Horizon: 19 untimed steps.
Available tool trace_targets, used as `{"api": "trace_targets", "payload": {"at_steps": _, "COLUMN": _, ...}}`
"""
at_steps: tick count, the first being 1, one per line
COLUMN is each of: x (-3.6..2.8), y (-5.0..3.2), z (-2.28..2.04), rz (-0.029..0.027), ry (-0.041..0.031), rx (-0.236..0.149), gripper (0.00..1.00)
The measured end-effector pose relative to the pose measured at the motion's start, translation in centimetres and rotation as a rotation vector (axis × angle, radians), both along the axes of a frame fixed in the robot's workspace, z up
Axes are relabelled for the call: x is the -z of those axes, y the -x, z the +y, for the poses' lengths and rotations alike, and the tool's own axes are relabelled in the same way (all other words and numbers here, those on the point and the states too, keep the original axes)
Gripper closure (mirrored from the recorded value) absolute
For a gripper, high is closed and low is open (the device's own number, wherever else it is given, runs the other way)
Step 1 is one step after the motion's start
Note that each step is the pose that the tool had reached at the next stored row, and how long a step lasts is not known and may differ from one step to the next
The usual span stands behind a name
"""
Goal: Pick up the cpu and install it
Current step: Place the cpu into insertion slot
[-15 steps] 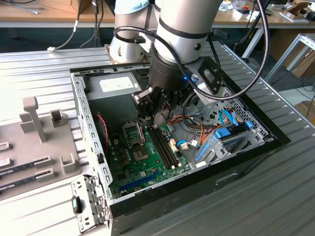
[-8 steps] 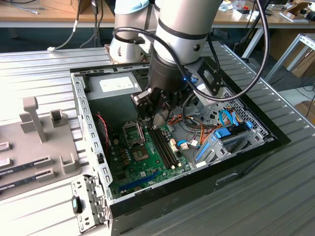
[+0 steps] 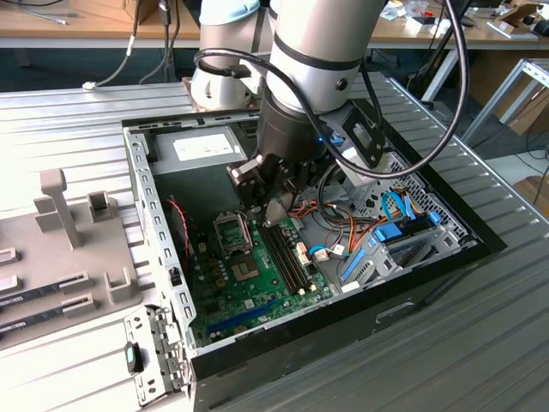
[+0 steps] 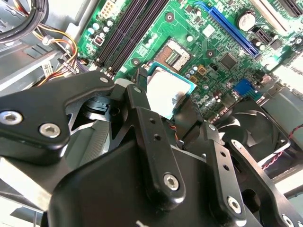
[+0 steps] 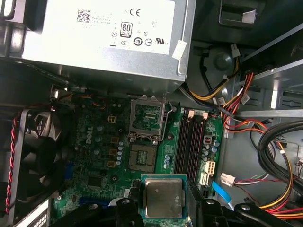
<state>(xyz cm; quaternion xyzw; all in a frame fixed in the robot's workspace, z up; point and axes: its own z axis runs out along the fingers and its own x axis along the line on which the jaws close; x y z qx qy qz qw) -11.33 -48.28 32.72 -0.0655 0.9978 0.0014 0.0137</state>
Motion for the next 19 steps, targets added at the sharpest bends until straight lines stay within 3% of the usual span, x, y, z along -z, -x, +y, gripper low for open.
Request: {"api": "trace_targets", "payload": {"at_steps": 19, "x": 0.07, "y": 0.44, "z": -0.29, "rz": 0.0000, "ry": 0.0000, "rx": 0.000, "gripper": 0.53}}
